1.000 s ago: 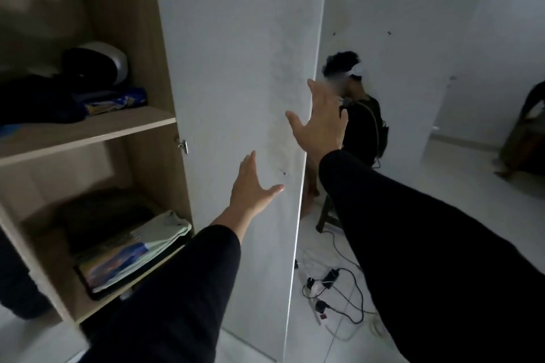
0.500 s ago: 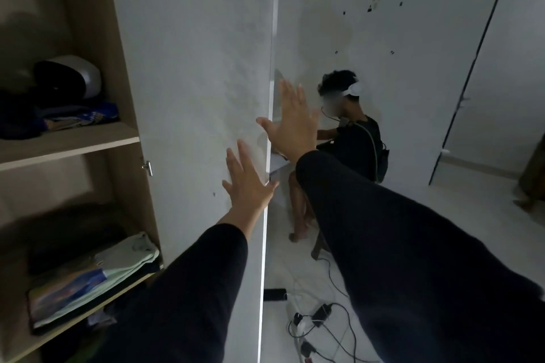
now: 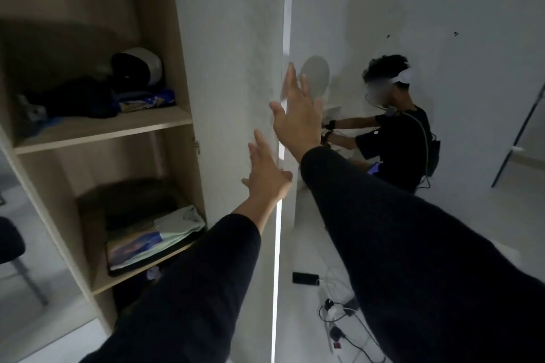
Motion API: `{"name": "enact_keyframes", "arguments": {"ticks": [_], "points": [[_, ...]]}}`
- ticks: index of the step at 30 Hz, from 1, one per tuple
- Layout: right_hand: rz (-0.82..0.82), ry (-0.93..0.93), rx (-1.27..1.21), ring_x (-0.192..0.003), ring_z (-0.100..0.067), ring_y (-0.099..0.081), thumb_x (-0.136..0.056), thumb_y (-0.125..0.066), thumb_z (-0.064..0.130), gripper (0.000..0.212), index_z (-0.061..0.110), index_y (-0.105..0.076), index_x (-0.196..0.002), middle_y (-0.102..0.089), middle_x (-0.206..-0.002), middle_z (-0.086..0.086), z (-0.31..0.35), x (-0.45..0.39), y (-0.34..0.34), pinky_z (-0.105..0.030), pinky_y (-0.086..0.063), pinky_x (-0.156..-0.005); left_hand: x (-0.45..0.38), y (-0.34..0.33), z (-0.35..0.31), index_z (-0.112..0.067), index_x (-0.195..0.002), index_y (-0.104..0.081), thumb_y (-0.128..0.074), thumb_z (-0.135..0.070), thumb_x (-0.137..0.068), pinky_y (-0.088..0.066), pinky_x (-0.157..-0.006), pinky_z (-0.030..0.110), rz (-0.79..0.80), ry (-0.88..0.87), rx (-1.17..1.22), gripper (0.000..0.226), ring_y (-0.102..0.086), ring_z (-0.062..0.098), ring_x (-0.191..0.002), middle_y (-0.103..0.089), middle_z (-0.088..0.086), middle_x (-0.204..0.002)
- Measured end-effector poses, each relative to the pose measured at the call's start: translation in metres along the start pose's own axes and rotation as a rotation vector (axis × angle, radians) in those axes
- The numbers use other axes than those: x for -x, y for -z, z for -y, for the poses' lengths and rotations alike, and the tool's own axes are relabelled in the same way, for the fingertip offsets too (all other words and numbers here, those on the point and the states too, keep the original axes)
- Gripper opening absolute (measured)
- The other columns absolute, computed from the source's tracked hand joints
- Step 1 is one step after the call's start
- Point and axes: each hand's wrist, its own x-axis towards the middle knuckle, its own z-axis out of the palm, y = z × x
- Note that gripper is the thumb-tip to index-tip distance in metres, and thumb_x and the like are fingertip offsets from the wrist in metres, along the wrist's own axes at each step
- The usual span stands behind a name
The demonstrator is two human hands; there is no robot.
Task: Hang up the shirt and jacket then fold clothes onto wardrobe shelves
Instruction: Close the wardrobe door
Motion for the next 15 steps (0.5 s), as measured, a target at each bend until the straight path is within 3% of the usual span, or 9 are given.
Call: {"name": "enact_keyframes", "arguments": {"ticks": [3,5,6,7,8,9,15], "points": [[-0.019,-0.002,-0.101,-0.148,-0.018,-0.005,-0.098,-0.044,0.020,0.070,0.022,0.001,-0.152,-0.015,-0.159,0.001,0.043,0.021,-0.012,-0.053,-0.013,-0.118,0.021,0.039,0.020,-0.037,-0.148,0.010,-0.033,-0.049,-0.095,-0.013,-0.113,0.062,0.001,-0.031,0.158,0.070,-0.026,0.028,-0.142,-0.014,0.006,-0.158],[-0.006,0.023,-0.154,-0.148,-0.018,-0.005,-0.098,-0.043,0.020,0.069,0.023,0.000,-0.152,-0.014,-0.160,0.002,0.071,0.034,-0.019,-0.053,-0.013,-0.117,0.035,0.066,0.036,-0.042,-0.146,0.003,-0.047,-0.046,-0.085,-0.032,-0.106,0.061,0.020,-0.053,0.145,0.079,-0.054,0.029,-0.119,-0.047,0.009,-0.140],[0.010,0.035,-0.181,-0.148,-0.018,-0.005,-0.098,-0.043,0.021,0.069,0.023,0.000,-0.152,-0.014,-0.160,0.002,0.085,0.040,-0.023,-0.053,-0.011,-0.118,0.039,0.078,0.046,-0.041,-0.147,0.003,-0.054,-0.040,-0.082,-0.044,-0.096,0.057,0.017,-0.069,0.104,0.086,-0.064,0.024,-0.097,-0.062,0.007,-0.117],[0.027,0.046,-0.201,-0.148,-0.019,-0.005,-0.099,-0.042,0.023,0.068,0.024,0.000,-0.152,-0.014,-0.160,0.002,0.098,0.045,-0.026,-0.052,-0.008,-0.118,0.044,0.091,0.057,-0.036,-0.148,0.005,-0.059,-0.030,-0.082,-0.054,-0.083,0.044,0.004,-0.069,0.044,0.092,-0.063,0.016,-0.074,-0.066,0.003,-0.089],[0.043,0.052,-0.214,-0.148,-0.019,-0.005,-0.099,-0.042,0.024,0.068,0.026,0.000,-0.152,-0.014,-0.160,0.003,0.111,0.049,-0.029,-0.052,-0.006,-0.117,0.049,0.104,0.065,-0.032,-0.150,0.008,-0.060,-0.022,-0.084,-0.054,-0.067,0.032,-0.016,-0.070,-0.002,0.095,-0.057,0.011,-0.059,-0.060,0.002,-0.071],[0.055,0.054,-0.223,-0.148,-0.020,-0.005,-0.099,-0.043,0.025,0.068,0.028,0.000,-0.152,-0.015,-0.160,0.003,0.124,0.053,-0.032,-0.051,-0.005,-0.116,0.056,0.118,0.073,-0.029,-0.150,0.009,-0.060,-0.016,-0.086,-0.050,-0.056,0.026,-0.037,-0.076,-0.033,0.096,-0.052,0.010,-0.052,-0.055,0.003,-0.065],[0.140,0.089,-0.310,-0.148,-0.021,-0.004,-0.096,-0.048,0.011,0.076,0.038,-0.003,-0.150,-0.022,-0.158,0.004,0.198,0.069,-0.067,-0.054,-0.006,-0.116,0.079,0.201,0.112,-0.027,-0.149,0.013,-0.051,-0.008,-0.092,-0.047,-0.049,0.026,-0.139,-0.107,-0.143,0.088,-0.051,0.013,-0.049,-0.051,0.002,-0.058]]}}
